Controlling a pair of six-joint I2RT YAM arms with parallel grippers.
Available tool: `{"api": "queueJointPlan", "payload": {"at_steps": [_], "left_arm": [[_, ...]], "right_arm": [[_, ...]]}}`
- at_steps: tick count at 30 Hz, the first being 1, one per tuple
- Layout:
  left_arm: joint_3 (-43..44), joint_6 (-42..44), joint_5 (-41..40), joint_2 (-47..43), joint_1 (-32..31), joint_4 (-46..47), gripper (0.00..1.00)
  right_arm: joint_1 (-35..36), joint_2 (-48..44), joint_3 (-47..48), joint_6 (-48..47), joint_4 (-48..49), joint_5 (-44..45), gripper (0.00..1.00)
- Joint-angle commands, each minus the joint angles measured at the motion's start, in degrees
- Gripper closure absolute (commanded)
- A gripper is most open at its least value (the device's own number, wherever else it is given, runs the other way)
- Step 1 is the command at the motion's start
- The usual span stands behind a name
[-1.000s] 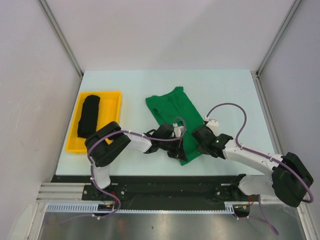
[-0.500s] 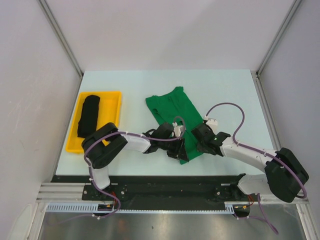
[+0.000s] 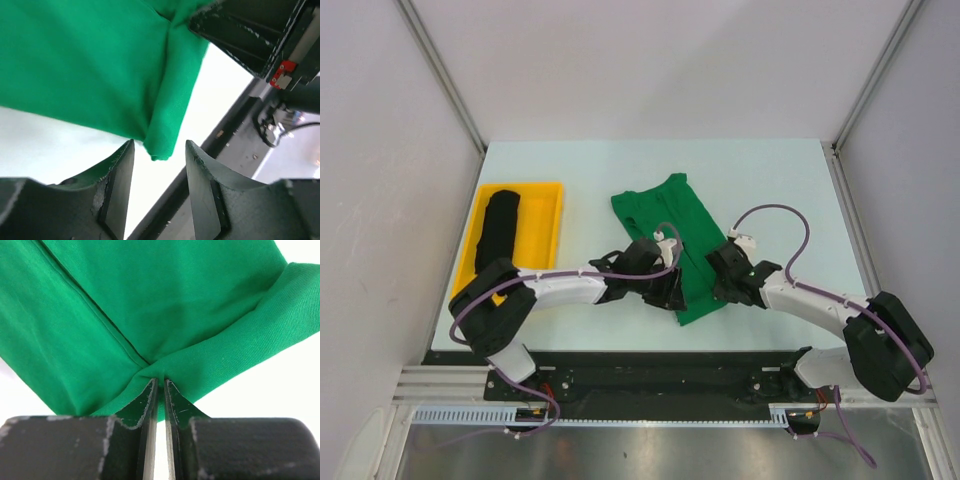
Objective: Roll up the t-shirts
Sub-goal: Roll the T-shirt to the center of the board.
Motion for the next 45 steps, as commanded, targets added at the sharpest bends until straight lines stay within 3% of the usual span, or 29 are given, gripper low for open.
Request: {"api": "queueJointPlan", "payload": {"at_steps": [1,8,20,32,45], "left_arm": [[5.2,4.6,-6.8,-2.7,-1.5,-4.8,0.51],[10.9,4.6,-7.8,4.8,-4.9,-3.6,0.59],[8.4,2.7,-11.3,12.2,-5.4,2.4,0.87],[7.3,2.7,-11.3,12.7,-5.5,2.6,0.91],[7.8,3.8,-11.2,12.3,-6.1,1.9,0.91]], "right_arm": [[-0.7,1.0,0.1,-1.0,1.7,-0.8,0.86],[-2.4,2.0,0.1,-1.1,3.0,-3.0,0.86],[-7.8,1.0,0.1,-2.3,4.0,-7.2,0.85],[-22.5,1.4,0.1,-8.9,5.9,-13.2,0.84],[-29.4,6.2,0.2,-12.5,12.5,-20.8,0.82]]}}
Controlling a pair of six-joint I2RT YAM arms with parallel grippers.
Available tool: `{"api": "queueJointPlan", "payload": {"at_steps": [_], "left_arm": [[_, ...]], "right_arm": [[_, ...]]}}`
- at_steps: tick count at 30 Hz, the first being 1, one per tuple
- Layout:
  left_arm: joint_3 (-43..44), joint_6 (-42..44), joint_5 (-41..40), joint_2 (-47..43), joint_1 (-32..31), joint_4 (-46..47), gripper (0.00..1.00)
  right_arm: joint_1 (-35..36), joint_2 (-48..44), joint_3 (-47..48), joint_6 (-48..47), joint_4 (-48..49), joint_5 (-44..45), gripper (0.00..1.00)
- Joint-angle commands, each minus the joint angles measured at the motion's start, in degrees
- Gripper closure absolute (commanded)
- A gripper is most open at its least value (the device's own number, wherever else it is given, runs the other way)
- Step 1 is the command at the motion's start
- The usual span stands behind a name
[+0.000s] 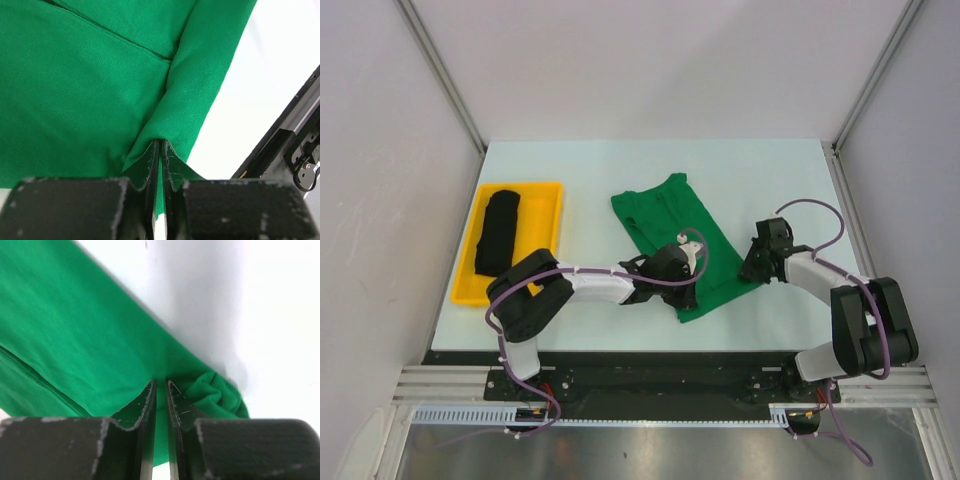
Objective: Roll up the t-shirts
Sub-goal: Roll the T-shirt to the center of the board.
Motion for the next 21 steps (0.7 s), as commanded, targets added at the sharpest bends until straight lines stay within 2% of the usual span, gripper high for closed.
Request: {"api": "queueJointPlan", "payload": {"at_steps": [1,4,11,15,21], "left_arm": [[-0.5,1.1,-1.5,0.9,-0.7,-1.0,0.92],[-0.4,0.7,-1.7,1.2,-0.6,-1.5,0.93],[0.0,0.3,-1.6,1.6,-0.6,-2.1,0.94],[-0.1,0.0,-1.4,1.6,-0.7,-1.9,0.94],[0.3,0.0,-1.4,1.4,-0.7,-1.8,0.93]], "right_arm": [[-2.8,-1.3,0.5,-3.2,2.7,-3.5,0.77],[-3.1,-4.1,2.0,-3.8,0.2,-2.6,0.71],[-3.7,-11.1,2.7,-3.2,-6.8,2.4,0.71],[-3.7,-11.6,2.5,-3.4,-9.1,4.6,0.72],[-3.6,-7.4,2.5,-3.3,-7.7,4.4,0.75]]}}
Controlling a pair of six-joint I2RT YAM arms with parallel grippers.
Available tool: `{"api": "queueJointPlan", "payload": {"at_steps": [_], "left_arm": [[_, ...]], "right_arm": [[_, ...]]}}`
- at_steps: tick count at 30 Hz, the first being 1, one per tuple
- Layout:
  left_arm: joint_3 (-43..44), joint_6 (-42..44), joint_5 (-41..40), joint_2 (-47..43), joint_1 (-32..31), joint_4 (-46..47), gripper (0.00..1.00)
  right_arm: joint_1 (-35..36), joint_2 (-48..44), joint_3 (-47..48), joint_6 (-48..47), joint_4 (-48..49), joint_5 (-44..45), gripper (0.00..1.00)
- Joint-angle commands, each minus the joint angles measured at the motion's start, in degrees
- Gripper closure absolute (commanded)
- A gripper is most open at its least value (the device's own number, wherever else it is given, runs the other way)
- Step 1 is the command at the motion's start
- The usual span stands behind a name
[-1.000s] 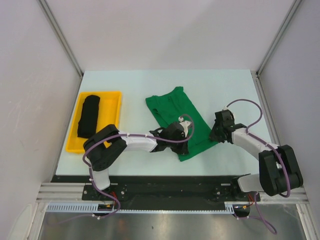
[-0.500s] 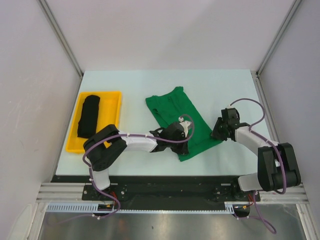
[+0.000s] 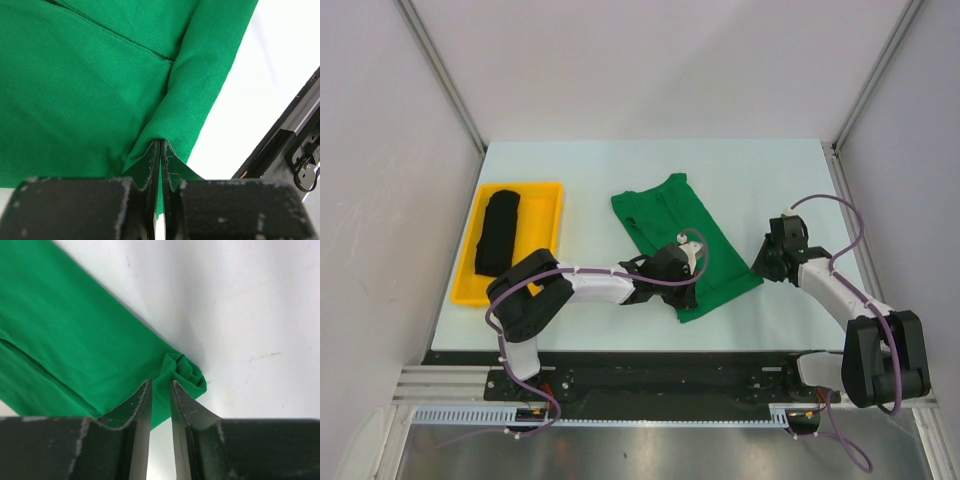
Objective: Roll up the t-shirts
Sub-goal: Roll the T-shirt to the center of the board.
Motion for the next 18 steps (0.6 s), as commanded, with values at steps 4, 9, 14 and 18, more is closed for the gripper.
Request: {"api": "queueJointPlan", "payload": {"at_steps": [4,9,14,18], "left_arm": [[0.8,0.7,-0.7,1.3,-1.0,-1.8,0.91],[1.8,2.8,-1.8,0.5,-1.8,-3.2,0.86],[3.2,6.1,-4.1,-1.7,-3.1,-5.5,0.71],[6.6,9.5,-9.2,-2.8,-5.8,-9.0,0.57]], "right_arm": [[-0.1,6.7,1.6,-0.5,2.6,0.6,0.79],[0.0,11.4,2.6,0.3,3.4,-0.1,0.85],[0.2,11.8,3.1,0.1,2.5,0.4,0.85],[0.3,12.5,3.1,-0.4,2.1,0.8,0.85]]}}
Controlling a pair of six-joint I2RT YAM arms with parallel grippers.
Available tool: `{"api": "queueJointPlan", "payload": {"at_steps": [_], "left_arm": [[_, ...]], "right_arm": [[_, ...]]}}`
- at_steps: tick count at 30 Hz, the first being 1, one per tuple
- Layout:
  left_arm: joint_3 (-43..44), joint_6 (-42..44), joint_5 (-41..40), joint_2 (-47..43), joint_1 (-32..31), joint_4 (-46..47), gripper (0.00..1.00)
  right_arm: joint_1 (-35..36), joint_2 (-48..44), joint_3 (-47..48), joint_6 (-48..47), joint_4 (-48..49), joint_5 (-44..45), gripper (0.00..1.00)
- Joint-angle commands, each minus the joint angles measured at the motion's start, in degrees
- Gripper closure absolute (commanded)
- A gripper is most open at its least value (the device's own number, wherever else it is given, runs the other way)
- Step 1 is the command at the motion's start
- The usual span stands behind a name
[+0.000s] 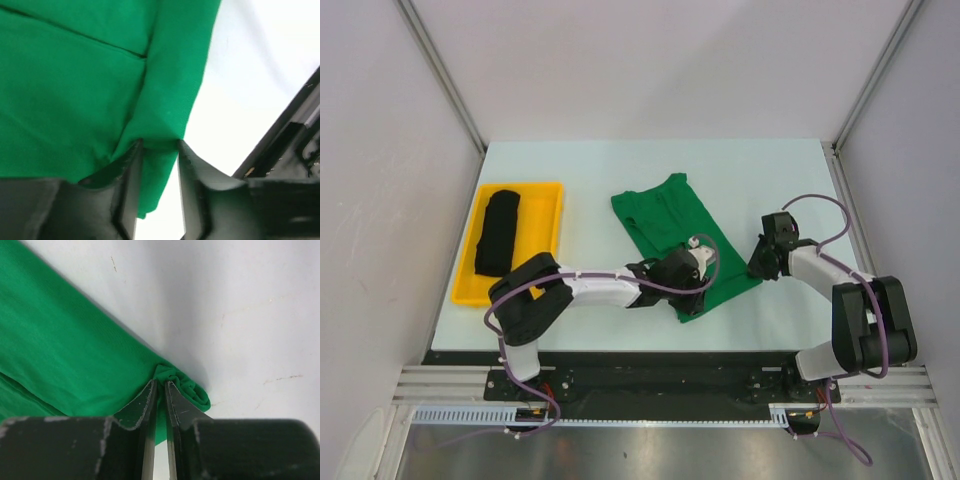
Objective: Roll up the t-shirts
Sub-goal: Roll the T-shirt to the center of the board.
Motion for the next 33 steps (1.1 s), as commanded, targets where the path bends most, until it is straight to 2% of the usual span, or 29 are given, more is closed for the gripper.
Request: {"api": "queueJointPlan", "payload": {"at_steps": [1,8,13,19,24,27,28,31,32,33], "left_arm": [[4.6,6.0,-6.9,-2.6,-3.3,-5.9,0.55],[12.9,16.5,-18.1,-0.7,-8.6,-8.5,0.41],[16.8,24.4,-23.9,3.7,-12.1,-7.9,0.41],[17.5,32.4,-30.2,8.5,-15.6,-3.4,0.43],[19.4,35.0,-36.7,12.8,-16.7,-3.6,0.42],[19.9,35.5,-37.2,14.5,-16.8,-3.4,0.43],[19.6,35.6,-37.2,14.6,-16.9,-3.3,0.43],[19.4,36.2,-36.3,15.3,-16.8,-2.7,0.54],[19.6,36.3,-36.1,15.6,-16.7,-2.8,0.65],[19.7,36.3,-35.9,16.1,-16.5,-3.1,0.69]], "right_arm": [[0.2,2.0,1.0,-0.3,-0.9,1.5,0.85],[0.3,2.7,1.2,-0.5,-0.9,1.1,0.85],[0.3,3.0,1.6,-0.5,-0.9,0.7,0.85],[0.2,3.7,1.8,-0.4,-0.8,0.2,0.85],[0.1,3.6,2.1,-0.4,-0.8,-0.2,0.85],[0.0,3.3,2.1,-0.5,-1.1,-0.3,0.85],[-0.1,3.2,2.1,-0.6,-1.1,-0.2,0.85],[-0.2,2.7,2.3,-0.7,-1.4,-0.5,0.85],[-0.4,2.5,2.4,-0.8,-1.5,-0.6,0.85],[-0.4,2.2,2.5,-0.8,-1.5,-0.9,0.85]]}}
